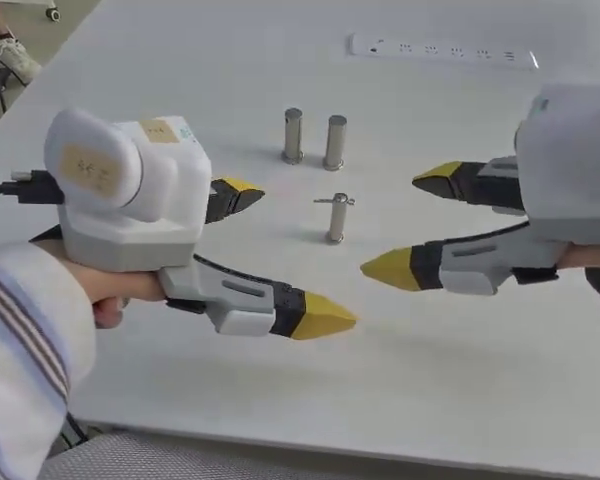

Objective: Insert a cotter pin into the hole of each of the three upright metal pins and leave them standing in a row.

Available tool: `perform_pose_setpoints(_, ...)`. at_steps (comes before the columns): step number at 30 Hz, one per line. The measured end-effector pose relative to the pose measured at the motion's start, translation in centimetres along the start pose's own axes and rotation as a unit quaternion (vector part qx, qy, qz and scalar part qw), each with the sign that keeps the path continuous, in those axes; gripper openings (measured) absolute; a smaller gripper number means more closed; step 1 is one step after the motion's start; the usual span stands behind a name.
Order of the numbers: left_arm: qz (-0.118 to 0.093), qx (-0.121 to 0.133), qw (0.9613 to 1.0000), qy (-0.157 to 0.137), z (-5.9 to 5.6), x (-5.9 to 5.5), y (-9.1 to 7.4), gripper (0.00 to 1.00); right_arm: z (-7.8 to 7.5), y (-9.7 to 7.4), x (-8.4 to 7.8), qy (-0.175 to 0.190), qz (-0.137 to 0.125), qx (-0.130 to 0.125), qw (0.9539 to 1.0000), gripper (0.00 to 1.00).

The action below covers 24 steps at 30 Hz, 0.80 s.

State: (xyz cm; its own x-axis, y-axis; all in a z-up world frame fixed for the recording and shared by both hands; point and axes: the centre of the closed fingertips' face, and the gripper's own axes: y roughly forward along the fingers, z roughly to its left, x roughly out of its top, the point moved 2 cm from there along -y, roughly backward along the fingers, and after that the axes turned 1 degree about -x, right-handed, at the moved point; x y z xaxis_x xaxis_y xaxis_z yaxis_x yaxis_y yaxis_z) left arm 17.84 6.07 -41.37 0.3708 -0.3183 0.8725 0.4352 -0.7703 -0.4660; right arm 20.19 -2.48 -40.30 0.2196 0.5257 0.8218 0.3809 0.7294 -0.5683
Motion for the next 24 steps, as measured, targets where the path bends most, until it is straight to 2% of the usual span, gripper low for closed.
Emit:
perform_pose_setpoints(2,-0.001,0.001,1.0000,0.003,0.1,0.2,-0.2,0.99,0.2,-0.5,-0.1,0.018,-0.007,-0.005,0.9998,0.71)
perform_pose_setpoints(5,-0.001,0.001,1.0000,0.006,0.2,0.3,-0.6,0.99,-0.1,-1.3,-0.2,0.055,-0.026,-0.031,0.9977,0.81)
perform_pose_setpoints(11,0.014,-0.005,0.9999,0.009,0.3,-0.4,-1.1,0.98,-0.3,-2.8,-1.0,0.084,-0.037,-0.046,0.9948,0.87)
perform_pose_setpoints(14,0.020,-0.001,0.9997,0.013,0.5,-0.7,-1.5,0.98,0.0,-3.3,-0.6,0.112,-0.062,-0.048,0.9906,0.94)
perform_pose_setpoints(19,0.013,0.003,0.9999,0.008,0.9,-0.4,-2.0,0.98,0.3,-3.8,-0.4,0.137,-0.084,-0.048,0.9859,0.98)
perform_pose_setpoints(23,0.007,0.009,0.9999,0.007,1.6,0.1,-2.5,0.98,0.5,-3.9,-0.6,0.144,-0.082,-0.054,0.9847,0.98)
perform_pose_setpoints(24,0.003,0.011,0.9999,0.006,1.9,0.2,-2.6,0.98,0.3,-4.0,-0.7,0.147,-0.080,-0.064,0.9839,0.98)
